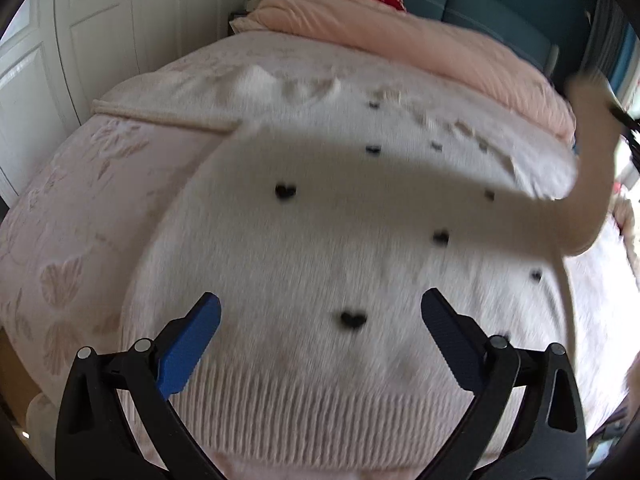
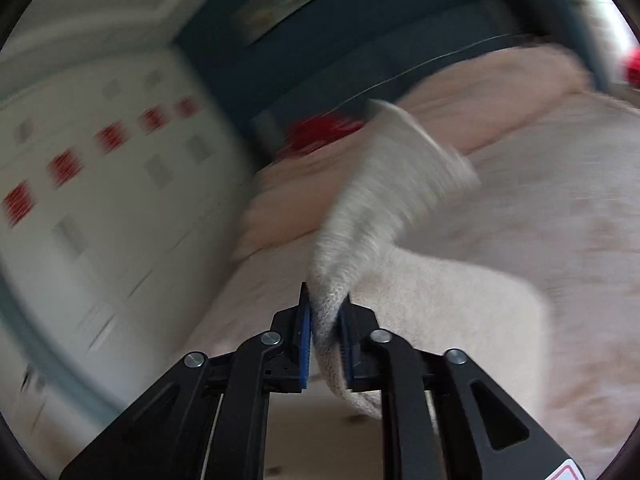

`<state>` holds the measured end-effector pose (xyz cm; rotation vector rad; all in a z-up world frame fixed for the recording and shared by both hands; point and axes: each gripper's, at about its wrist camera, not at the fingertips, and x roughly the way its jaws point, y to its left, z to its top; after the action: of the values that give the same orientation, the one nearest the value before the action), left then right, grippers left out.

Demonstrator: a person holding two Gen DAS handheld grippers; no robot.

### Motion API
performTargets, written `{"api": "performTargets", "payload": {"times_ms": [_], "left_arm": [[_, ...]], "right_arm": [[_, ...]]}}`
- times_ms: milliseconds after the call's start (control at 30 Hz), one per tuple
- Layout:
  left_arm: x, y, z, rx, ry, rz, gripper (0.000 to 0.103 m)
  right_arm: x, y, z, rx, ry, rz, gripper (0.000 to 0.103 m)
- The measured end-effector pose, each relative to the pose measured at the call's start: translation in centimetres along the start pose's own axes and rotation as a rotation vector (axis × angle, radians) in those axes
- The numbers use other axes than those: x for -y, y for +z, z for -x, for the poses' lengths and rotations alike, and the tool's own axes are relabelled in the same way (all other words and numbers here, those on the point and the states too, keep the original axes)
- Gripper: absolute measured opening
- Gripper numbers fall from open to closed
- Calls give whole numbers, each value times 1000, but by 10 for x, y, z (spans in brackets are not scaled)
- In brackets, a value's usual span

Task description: Fold small clothes

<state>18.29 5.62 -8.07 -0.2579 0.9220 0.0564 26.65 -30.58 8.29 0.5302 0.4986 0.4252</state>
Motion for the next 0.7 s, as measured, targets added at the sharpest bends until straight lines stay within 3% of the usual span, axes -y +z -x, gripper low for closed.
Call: {"api": "performTargets", "payload": {"times_ms": [33,100,167,267,400,533,600,633,700], "left_arm": [[-1,6,-1,4,-20,15,98],[-5,27,-4,11,-80,66,98],[-10,46,-12,-1,-128,112,98],[-17,80,-35,-1,-199,181,98],[-20,117,-94,-29,-236,250,98],[-33,123,-163,-182,-211,447,98],[-38,122,-168,-148,-199,534,98],[-33,126,-167,-136,-191,539,96],[-22,132,-167,-115,-193,489,54]], "right_arm": [[-28,-15,-27,-65,49,42,20],[-69,-54,-72,-178,59,125,41],[-78,-85,-89,-235,40,139,41],[-52,-122,-72,-246,-5,18,48],[12,-157,-23,-239,-157,-187,54],[67,-172,2,-208,-219,-390,55],[90,-168,-1,-190,-227,-467,60],[100,-165,-8,-179,-232,-500,60],[115,-163,-25,-147,-208,-558,57]]}}
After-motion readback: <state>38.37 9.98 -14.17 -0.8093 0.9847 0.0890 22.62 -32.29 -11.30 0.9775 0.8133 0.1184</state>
